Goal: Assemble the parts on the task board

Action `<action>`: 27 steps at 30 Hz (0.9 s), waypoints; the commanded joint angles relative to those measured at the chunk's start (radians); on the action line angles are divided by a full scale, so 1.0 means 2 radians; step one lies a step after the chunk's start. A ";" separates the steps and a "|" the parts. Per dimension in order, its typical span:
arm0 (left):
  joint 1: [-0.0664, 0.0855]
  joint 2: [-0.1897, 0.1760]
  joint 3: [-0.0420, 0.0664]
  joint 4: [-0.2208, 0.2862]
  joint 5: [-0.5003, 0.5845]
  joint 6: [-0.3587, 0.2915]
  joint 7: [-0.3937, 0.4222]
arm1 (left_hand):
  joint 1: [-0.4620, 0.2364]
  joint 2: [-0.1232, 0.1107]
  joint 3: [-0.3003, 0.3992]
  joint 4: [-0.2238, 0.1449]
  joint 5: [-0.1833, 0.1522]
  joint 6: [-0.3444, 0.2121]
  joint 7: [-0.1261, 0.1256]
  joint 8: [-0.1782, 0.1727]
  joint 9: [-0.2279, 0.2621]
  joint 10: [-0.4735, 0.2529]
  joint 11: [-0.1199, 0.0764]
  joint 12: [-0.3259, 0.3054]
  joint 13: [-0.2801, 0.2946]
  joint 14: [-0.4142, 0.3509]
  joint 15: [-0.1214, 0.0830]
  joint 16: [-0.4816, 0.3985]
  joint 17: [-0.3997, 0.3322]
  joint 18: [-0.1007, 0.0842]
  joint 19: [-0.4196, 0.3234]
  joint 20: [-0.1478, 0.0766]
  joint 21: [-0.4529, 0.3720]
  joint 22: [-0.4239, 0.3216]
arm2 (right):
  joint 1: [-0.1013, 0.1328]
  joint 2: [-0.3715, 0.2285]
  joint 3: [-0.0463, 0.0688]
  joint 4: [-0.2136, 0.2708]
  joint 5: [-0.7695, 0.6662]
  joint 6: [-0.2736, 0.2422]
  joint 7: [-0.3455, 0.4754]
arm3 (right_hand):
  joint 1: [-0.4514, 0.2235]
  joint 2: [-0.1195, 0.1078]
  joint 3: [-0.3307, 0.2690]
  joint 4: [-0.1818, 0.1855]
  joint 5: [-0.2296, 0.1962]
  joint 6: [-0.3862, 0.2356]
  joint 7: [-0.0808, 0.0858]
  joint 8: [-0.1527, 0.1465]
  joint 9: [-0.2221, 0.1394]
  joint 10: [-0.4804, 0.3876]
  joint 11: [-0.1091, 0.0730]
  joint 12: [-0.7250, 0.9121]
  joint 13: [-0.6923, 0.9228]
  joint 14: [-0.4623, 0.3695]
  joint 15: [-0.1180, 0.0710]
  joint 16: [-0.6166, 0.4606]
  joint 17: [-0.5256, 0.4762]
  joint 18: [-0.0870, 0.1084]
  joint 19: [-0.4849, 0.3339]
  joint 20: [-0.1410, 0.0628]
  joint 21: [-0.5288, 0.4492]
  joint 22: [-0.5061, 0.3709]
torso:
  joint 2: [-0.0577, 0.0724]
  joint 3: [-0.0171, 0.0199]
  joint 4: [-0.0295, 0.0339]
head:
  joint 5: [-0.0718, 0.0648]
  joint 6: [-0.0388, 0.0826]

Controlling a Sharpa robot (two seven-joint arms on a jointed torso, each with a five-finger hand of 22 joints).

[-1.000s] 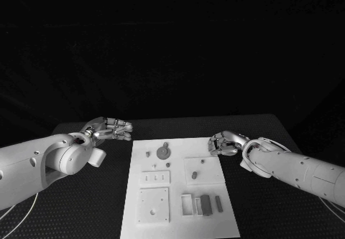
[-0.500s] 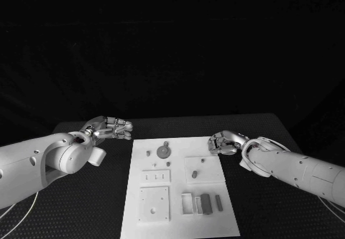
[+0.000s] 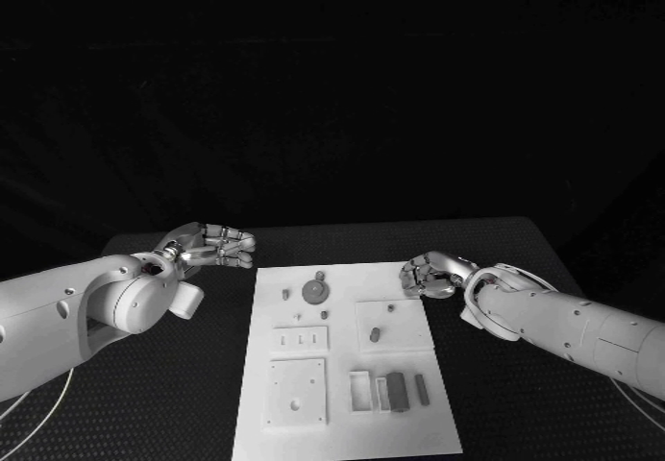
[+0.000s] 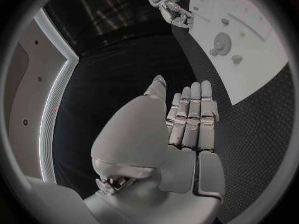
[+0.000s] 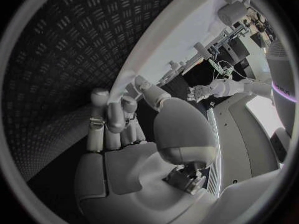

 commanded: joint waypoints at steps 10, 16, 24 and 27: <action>0.000 -0.001 0.000 0.002 -0.002 0.008 0.005 | 0.003 0.002 0.002 0.000 0.001 0.004 0.009 0.001 0.000 0.002 0.000 -0.003 0.000 0.004 -0.001 -0.003 0.001 0.008 0.001 0.002 -0.002 0.001 | -0.001 0.004 0.000 -0.005 -0.010 -0.007 -0.007 | -0.004 0.016 -0.005 0.000 -0.003 0.039 0.017 0.009 0.003 0.003 0.002 0.004 0.000 0.000 0.000 0.004 -0.001 0.014 -0.001 -0.003 0.004 0.010 | 0.000 0.0000 -0.0003 | 0.000 -0.002; 0.000 -0.001 0.000 0.002 -0.003 0.008 0.005 | 0.003 0.002 0.002 0.000 0.001 0.004 0.009 0.001 0.000 0.002 0.000 -0.003 0.000 0.004 -0.001 -0.003 0.001 0.008 0.001 0.002 -0.002 0.001 | -0.001 0.004 0.000 -0.006 -0.014 -0.013 -0.012 | -0.007 0.026 -0.004 0.000 -0.003 0.047 0.014 0.012 0.004 0.004 0.000 0.004 0.000 0.001 -0.002 0.004 -0.001 0.014 -0.001 -0.003 0.005 0.010 | 0.000 0.0002 -0.0001 | 0.000 -0.003; 0.000 -0.002 0.000 0.003 -0.004 0.008 0.005 | 0.003 0.002 0.001 0.000 0.001 0.004 0.008 0.001 0.000 0.002 0.000 -0.004 0.000 0.004 -0.001 -0.003 0.001 0.008 0.001 0.002 -0.002 0.001 | -0.001 0.004 0.000 -0.004 -0.014 -0.020 -0.012 | -0.008 0.036 -0.003 0.000 -0.003 0.055 0.011 0.014 0.005 0.005 -0.003 0.004 -0.001 0.002 -0.004 0.004 -0.001 0.014 -0.001 -0.003 0.006 0.010 | 0.000 0.0001 -0.0003 | 0.000 -0.003; 0.000 -0.002 0.000 0.003 -0.004 0.008 0.005 | 0.003 0.002 0.001 0.000 0.001 0.004 0.008 0.001 0.000 0.002 0.000 -0.004 0.001 0.004 -0.001 -0.003 0.002 0.008 0.001 0.002 -0.002 0.001 | -0.001 0.003 0.000 -0.001 -0.014 -0.024 -0.011 | -0.008 0.038 -0.002 -0.001 -0.003 0.055 0.011 0.014 0.006 0.006 -0.003 0.004 -0.001 0.003 -0.005 0.004 0.000 0.014 -0.001 -0.003 0.006 0.010 | 0.000 0.0002 -0.0003 | 0.000 -0.003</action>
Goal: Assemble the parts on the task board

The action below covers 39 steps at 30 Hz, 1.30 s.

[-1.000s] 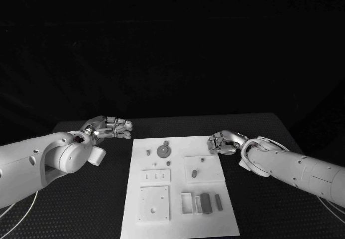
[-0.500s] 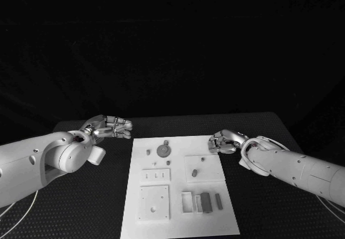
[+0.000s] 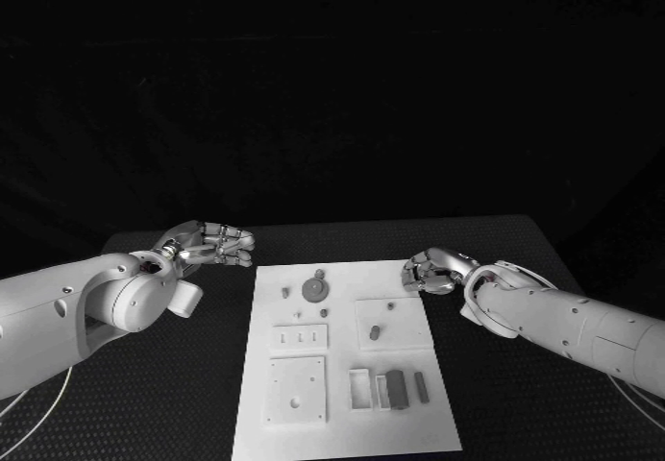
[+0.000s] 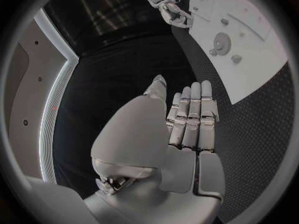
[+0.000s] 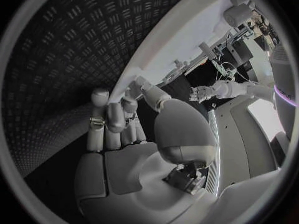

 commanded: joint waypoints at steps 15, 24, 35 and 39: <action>0.000 0.000 0.000 0.005 -0.043 0.019 -0.007 | -0.002 0.012 -0.001 0.000 0.001 0.053 -0.011 0.023 0.007 0.054 -0.023 0.021 0.016 0.027 -0.010 0.003 0.016 0.010 0.018 -0.005 0.006 0.009 | 0.010 -0.020 0.006 0.081 -0.025 -0.063 -0.051 | 0.002 0.006 0.000 -0.002 -0.003 0.025 0.015 0.003 0.002 0.007 -0.003 0.003 -0.001 0.008 -0.005 0.005 0.008 0.010 0.002 -0.006 0.004 0.010 | 0.000 -0.0009 -0.0006 | 0.000 0.002; 0.000 0.013 0.000 0.011 -0.110 0.020 -0.058 | -0.047 0.005 -0.005 0.001 0.000 0.078 -0.020 0.027 0.007 0.079 -0.035 0.030 0.032 0.048 -0.021 0.013 0.038 0.007 0.032 -0.017 0.018 0.021 | 0.035 -0.021 0.007 0.150 -0.062 -0.044 -0.097 | 0.004 0.005 0.000 -0.002 -0.003 0.029 0.013 0.004 0.003 0.010 -0.005 0.003 -0.002 0.014 -0.007 0.006 0.012 0.010 0.005 -0.008 0.006 0.009 | -0.001 -0.0010 -0.0001 | 0.003 0.007; 0.000 0.043 0.000 0.028 -0.122 -0.018 -0.128 | -0.102 0.008 0.000 0.002 0.000 0.082 -0.021 0.021 0.003 0.099 -0.046 0.041 0.056 0.067 -0.032 0.022 0.064 0.007 0.047 -0.028 0.030 0.036 | 0.046 -0.004 0.007 0.223 -0.140 -0.014 -0.201 | 0.002 0.003 -0.003 -0.002 -0.003 0.031 0.012 0.004 0.004 0.013 -0.006 0.002 -0.003 0.016 -0.008 0.006 0.011 0.010 0.007 -0.009 0.006 0.009 | -0.006 -0.0035 -0.0018 | 0.016 0.007; 0.000 0.053 0.000 0.032 -0.122 -0.026 -0.140 | -0.138 -0.004 0.001 0.002 0.000 0.079 -0.019 0.016 0.001 0.099 -0.047 0.042 0.065 0.069 -0.034 0.021 0.072 0.007 0.047 -0.031 0.031 0.040 | 0.046 0.005 0.007 0.238 -0.151 -0.017 -0.217 | 0.003 0.001 -0.003 -0.002 -0.003 0.031 0.012 0.004 0.004 0.014 -0.006 0.002 -0.003 0.017 -0.009 0.006 0.011 0.010 0.008 -0.010 0.006 0.009 | -0.008 -0.0039 -0.0012 | 0.020 0.007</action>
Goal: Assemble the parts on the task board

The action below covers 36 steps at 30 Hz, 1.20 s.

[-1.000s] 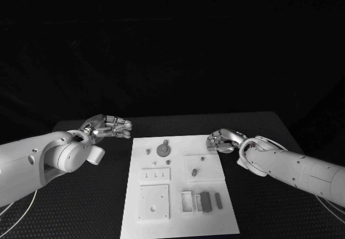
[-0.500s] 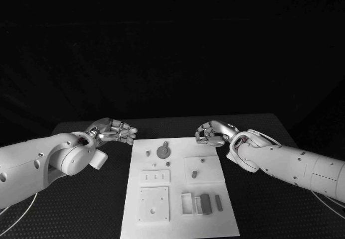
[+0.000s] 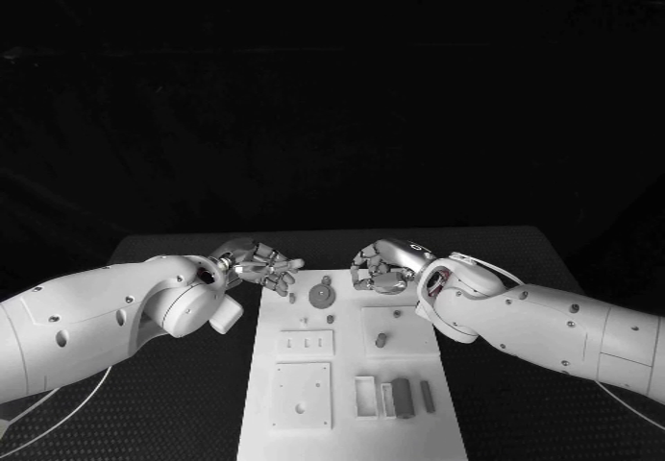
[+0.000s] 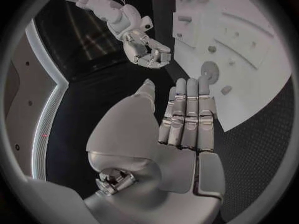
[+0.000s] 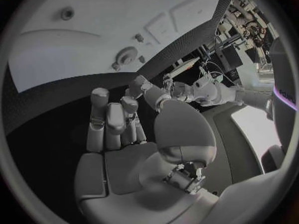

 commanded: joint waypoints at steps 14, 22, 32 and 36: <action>0.000 0.026 -0.001 0.011 -0.010 0.004 -0.066 | -0.032 0.018 -0.082 0.000 0.000 -0.001 0.002 -0.010 -0.005 -0.022 0.007 -0.012 0.030 -0.009 0.005 -0.023 0.020 0.001 -0.013 0.003 -0.008 0.009 | 0.001 0.028 0.000 0.035 -0.047 0.010 -0.057 | 0.005 -0.007 -0.002 -0.001 -0.002 0.024 0.017 0.003 0.004 0.006 -0.001 0.001 -0.002 0.006 -0.002 0.002 -0.001 0.010 0.001 -0.005 0.002 0.008 | -0.001 -0.0005 0.0009 | 0.014 -0.004; 0.000 0.028 -0.001 0.014 -0.021 0.011 -0.080 | -0.030 0.024 -0.088 0.000 0.001 0.005 0.000 -0.008 -0.005 -0.021 0.005 -0.012 0.035 -0.006 0.005 -0.024 0.023 0.002 -0.011 0.002 -0.007 0.010 | 0.001 0.034 0.000 0.038 -0.051 0.011 -0.059 | 0.004 -0.008 -0.003 -0.001 -0.002 0.024 0.017 0.003 0.004 0.006 -0.001 0.001 -0.002 0.007 -0.002 0.001 -0.001 0.010 0.002 -0.005 0.002 0.008 | -0.001 0.0000 -0.0003 | 0.015 -0.005; 0.000 0.030 -0.001 0.016 -0.032 0.014 -0.089 | -0.012 0.032 -0.095 0.000 0.001 0.017 -0.005 -0.004 -0.004 -0.012 0.000 -0.008 0.046 0.005 0.000 -0.024 0.032 0.003 -0.004 -0.001 -0.005 0.015 | 0.001 0.039 0.000 0.041 -0.055 0.011 -0.060 | 0.003 -0.009 -0.003 -0.001 -0.002 0.025 0.016 0.002 0.004 0.007 -0.001 0.001 -0.002 0.008 -0.003 0.001 -0.001 0.010 0.003 -0.005 0.002 0.008 | -0.001 -0.0003 -0.0006 | 0.015 -0.006; 0.000 0.031 -0.001 0.016 -0.034 0.015 -0.092 | -0.006 0.036 -0.097 0.000 0.001 0.021 -0.007 -0.003 -0.004 -0.008 -0.001 -0.007 0.050 0.009 -0.001 -0.024 0.035 0.003 -0.002 -0.003 -0.004 0.016 | 0.001 0.041 0.000 0.042 -0.056 0.011 -0.060 | 0.003 -0.009 -0.003 -0.001 -0.002 0.025 0.016 0.002 0.004 0.007 -0.001 0.001 -0.002 0.008 -0.003 0.001 -0.002 0.010 0.003 -0.005 0.002 0.008 | -0.001 -0.0005 -0.0002 | 0.015 -0.006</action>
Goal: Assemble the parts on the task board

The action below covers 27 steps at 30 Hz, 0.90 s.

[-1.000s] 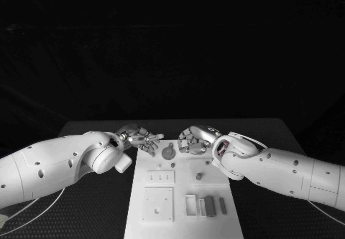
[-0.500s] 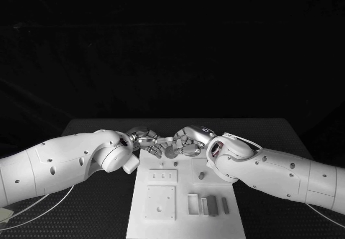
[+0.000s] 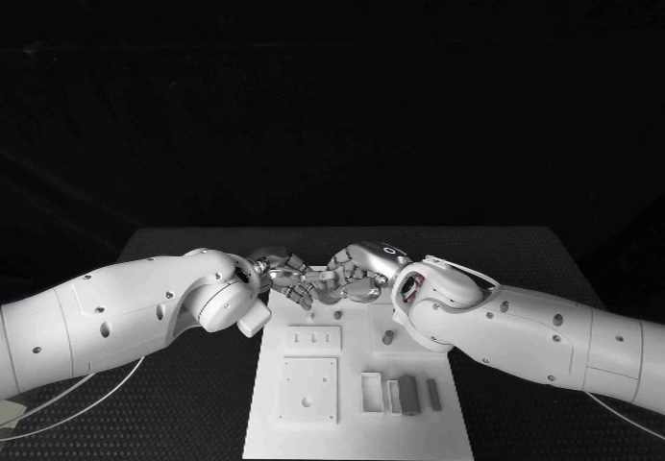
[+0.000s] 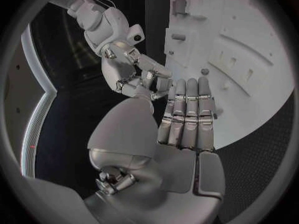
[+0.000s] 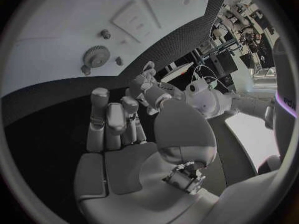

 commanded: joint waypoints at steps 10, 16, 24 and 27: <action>0.000 0.002 0.000 0.002 -0.014 0.012 -0.014 | 0.003 0.006 -0.010 0.001 0.001 0.021 -0.007 0.008 0.002 0.018 -0.008 0.008 0.013 0.018 -0.007 0.001 0.014 0.005 0.014 -0.006 0.006 0.007 | 0.000 0.005 0.000 0.006 -0.010 0.008 -0.001 | -0.003 -0.004 -0.003 0.001 -0.002 0.023 0.016 0.002 0.004 0.003 -0.001 0.000 -0.001 0.004 -0.001 0.001 -0.001 0.010 0.001 -0.005 0.002 0.007 | 0.000 -0.0007 0.0002 | 0.000 -0.002; 0.001 0.002 0.000 0.004 0.006 0.010 -0.015 | 0.011 0.011 -0.009 0.000 0.002 0.027 -0.010 0.009 0.002 0.024 -0.011 0.009 0.018 0.022 -0.010 0.002 0.020 0.005 0.018 -0.009 0.007 0.010 | 0.000 0.008 0.000 0.004 -0.010 0.013 0.001 | -0.004 -0.005 -0.003 0.000 -0.002 0.023 0.016 0.002 0.004 0.004 -0.001 0.000 -0.001 0.004 -0.001 0.001 -0.001 0.010 0.001 -0.005 0.002 0.007 | 0.000 -0.0007 0.0000 | 0.000 -0.003; 0.001 0.002 0.000 0.003 0.024 0.002 -0.013 | 0.043 0.011 0.019 0.000 0.000 0.034 -0.012 0.010 0.004 0.030 -0.013 0.008 0.026 0.024 -0.011 -0.001 0.030 0.002 0.019 -0.010 0.006 0.014 | 0.000 0.010 0.000 0.004 -0.010 0.017 0.002 | -0.006 -0.005 -0.004 0.001 -0.002 0.025 0.016 0.002 0.005 0.004 -0.001 0.000 -0.001 0.004 -0.001 0.000 -0.001 0.010 0.001 -0.005 0.001 0.007 | 0.000 -0.0010 0.0001 | -0.001 -0.004; 0.001 0.002 0.000 0.003 0.024 0.000 -0.012 | 0.049 0.012 0.027 -0.001 0.000 0.036 -0.014 0.011 0.005 0.033 -0.014 0.008 0.028 0.023 -0.011 -0.001 0.032 0.002 0.018 -0.010 0.006 0.014 | 0.000 0.010 0.000 0.003 -0.010 0.018 0.002 | -0.006 -0.005 -0.004 0.001 -0.002 0.025 0.016 0.002 0.005 0.004 -0.001 0.000 -0.001 0.004 -0.001 0.000 -0.002 0.010 0.001 -0.005 0.001 0.007 | 0.000 -0.0008 0.0003 | -0.002 -0.005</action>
